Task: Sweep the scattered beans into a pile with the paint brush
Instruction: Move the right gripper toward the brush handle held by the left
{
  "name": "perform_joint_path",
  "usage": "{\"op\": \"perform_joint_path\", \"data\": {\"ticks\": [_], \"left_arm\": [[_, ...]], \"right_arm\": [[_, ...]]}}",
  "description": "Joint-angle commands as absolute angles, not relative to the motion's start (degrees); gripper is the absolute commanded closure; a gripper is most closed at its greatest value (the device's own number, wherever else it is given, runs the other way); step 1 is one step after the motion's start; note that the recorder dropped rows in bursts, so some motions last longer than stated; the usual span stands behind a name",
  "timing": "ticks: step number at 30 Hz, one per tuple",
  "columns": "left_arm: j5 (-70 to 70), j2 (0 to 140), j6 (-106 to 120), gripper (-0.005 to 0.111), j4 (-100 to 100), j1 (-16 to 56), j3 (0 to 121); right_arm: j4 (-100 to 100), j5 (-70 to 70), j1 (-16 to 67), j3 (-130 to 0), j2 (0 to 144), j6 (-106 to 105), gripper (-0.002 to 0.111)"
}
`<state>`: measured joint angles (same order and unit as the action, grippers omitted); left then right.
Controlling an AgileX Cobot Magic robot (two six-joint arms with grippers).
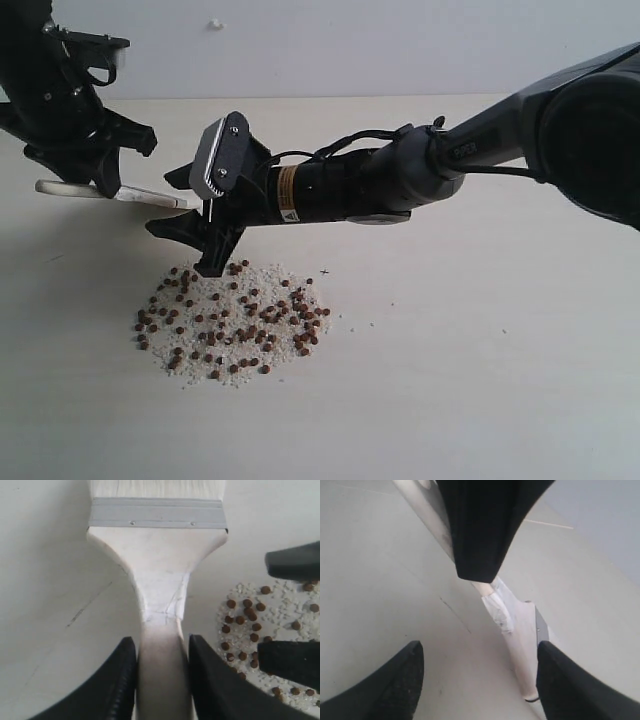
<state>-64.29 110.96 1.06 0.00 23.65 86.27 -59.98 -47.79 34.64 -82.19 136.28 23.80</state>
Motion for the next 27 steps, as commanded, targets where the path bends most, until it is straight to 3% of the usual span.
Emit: {"op": "perform_joint_path", "data": {"ticks": [1,27], "left_arm": [[-63.9,110.7,1.3,0.107,-1.3,23.9,86.8],[-61.9,110.7,3.4,0.107,-7.5,23.9,86.8]], "right_arm": [[-57.9,-49.4,34.7,-82.9,137.0,19.4,0.047],[-52.7,-52.7,36.7,-85.1,140.4,11.2,0.047]]}}
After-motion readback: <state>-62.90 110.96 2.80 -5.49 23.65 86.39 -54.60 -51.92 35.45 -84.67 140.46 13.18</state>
